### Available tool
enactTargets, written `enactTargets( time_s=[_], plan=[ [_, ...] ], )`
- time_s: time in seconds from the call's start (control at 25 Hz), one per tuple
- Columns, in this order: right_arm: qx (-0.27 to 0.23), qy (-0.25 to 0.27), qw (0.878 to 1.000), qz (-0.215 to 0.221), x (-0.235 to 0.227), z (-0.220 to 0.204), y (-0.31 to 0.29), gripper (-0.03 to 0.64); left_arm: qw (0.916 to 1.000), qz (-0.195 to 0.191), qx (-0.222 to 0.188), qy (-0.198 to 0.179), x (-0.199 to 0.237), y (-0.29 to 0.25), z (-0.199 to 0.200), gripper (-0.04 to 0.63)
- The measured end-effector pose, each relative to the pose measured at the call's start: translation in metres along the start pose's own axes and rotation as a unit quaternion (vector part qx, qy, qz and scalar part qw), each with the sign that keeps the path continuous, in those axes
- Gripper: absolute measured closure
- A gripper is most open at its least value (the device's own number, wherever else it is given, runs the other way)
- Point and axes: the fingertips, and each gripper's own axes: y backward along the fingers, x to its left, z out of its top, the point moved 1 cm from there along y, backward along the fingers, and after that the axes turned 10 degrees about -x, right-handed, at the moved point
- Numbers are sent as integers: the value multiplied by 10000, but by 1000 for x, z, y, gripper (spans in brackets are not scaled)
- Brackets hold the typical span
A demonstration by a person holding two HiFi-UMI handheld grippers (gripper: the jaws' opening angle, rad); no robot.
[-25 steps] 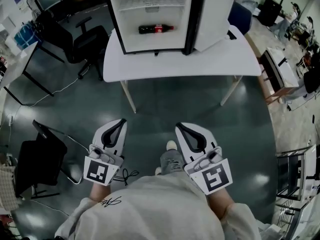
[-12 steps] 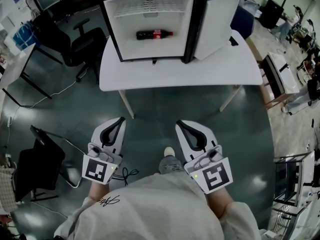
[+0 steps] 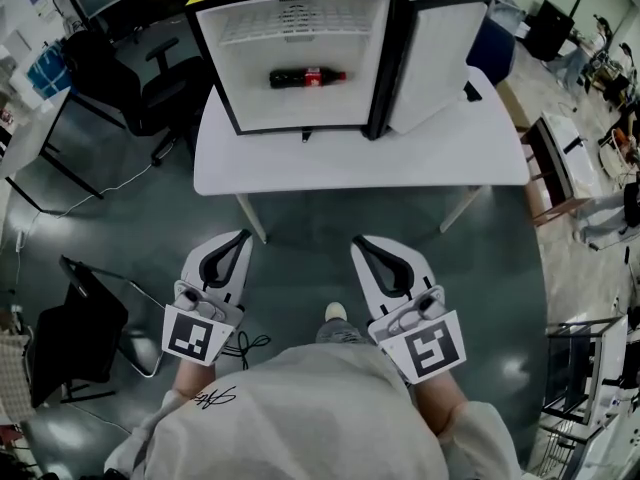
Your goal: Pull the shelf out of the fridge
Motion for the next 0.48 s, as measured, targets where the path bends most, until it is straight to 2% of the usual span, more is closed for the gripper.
enactTargets(
  time_s=[0.48],
  plan=[
    [-13, -43, 9998, 173, -50, -11, -22, 603, 9999, 134, -11, -19, 9, -53, -9, 591]
  ],
)
